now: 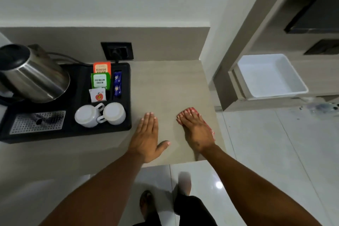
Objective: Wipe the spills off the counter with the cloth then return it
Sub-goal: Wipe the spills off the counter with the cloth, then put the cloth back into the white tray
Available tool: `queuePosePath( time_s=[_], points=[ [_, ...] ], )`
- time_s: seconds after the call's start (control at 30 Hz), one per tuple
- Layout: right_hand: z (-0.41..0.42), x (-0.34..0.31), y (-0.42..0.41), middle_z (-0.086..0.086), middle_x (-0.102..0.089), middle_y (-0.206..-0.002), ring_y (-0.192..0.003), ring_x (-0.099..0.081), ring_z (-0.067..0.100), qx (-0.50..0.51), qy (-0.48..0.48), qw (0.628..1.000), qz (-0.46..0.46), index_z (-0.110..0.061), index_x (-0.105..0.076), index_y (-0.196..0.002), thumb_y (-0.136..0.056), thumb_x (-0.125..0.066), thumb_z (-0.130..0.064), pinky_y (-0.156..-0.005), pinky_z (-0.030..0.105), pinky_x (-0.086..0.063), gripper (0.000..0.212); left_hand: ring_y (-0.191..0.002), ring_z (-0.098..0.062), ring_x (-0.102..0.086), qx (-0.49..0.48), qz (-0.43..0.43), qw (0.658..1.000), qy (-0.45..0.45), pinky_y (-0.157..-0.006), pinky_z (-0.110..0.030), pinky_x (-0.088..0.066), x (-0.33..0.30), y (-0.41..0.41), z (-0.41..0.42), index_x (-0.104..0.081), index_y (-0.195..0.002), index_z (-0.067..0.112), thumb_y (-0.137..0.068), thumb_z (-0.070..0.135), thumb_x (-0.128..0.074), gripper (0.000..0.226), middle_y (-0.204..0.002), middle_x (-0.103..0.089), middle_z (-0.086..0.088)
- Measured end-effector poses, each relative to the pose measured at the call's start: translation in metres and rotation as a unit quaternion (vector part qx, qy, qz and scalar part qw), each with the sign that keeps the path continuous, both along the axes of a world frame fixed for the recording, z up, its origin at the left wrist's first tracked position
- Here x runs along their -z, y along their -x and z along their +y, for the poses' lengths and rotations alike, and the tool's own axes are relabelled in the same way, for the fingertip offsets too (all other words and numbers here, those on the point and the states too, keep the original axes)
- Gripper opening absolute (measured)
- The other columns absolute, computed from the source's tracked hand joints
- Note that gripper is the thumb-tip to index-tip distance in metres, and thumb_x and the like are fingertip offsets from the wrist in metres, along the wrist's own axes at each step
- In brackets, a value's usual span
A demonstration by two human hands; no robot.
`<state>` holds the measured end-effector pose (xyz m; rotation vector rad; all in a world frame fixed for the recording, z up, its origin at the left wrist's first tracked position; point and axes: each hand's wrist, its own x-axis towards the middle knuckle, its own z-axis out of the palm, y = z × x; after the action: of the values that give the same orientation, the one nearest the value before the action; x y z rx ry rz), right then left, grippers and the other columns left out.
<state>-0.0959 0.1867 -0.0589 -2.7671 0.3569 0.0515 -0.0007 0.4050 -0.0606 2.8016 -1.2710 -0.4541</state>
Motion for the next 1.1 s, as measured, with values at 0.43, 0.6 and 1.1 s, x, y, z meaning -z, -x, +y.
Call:
queuePosePath(
  time_s=[0.43, 0.6, 1.1],
  points=[
    [-0.152, -0.060, -0.033, -0.013, -0.015, -0.164, -0.148, 0.006, 0.004, 0.125, -0.016, 0.988, -0.085, -0.030, -0.039, -0.152, -0.105, -0.047, -0.019, -0.118, 0.024, 0.014, 0.050, -0.160, -0.034, 0.009, 0.079, -0.049, 0.992, 0.087, -0.130, -0.047, 0.006, -0.067, -0.031, -0.237, 0.001, -0.162, 0.001, -0.105, 0.058, -0.022, 0.084, -0.172, 0.005, -0.021],
    [-0.266, -0.063, -0.038, -0.008, -0.013, -0.168, -0.152, 0.006, 0.011, 0.186, 0.028, 0.981, -0.047, -0.031, -0.037, -0.154, -0.101, -0.054, -0.005, -0.119, 0.030, 0.006, 0.061, -0.159, -0.034, 0.010, 0.114, -0.050, 0.987, 0.104, -0.130, -0.046, 0.005, -0.071, -0.045, -0.324, 0.003, -0.161, 0.001, -0.106, 0.055, -0.027, 0.083, -0.172, 0.007, -0.021],
    [-0.357, -0.010, -0.082, 0.015, -0.054, -0.130, -0.121, -0.051, 0.034, 0.261, -0.130, 0.956, 0.021, -0.020, -0.055, -0.117, -0.078, -0.047, -0.060, -0.111, 0.046, -0.037, 0.056, -0.160, -0.032, 0.010, 0.077, 0.008, 0.992, 0.103, -0.130, -0.044, 0.001, -0.001, -0.066, -0.410, 0.001, -0.162, 0.001, -0.105, 0.055, -0.034, 0.085, -0.172, 0.005, -0.020]
  ],
)
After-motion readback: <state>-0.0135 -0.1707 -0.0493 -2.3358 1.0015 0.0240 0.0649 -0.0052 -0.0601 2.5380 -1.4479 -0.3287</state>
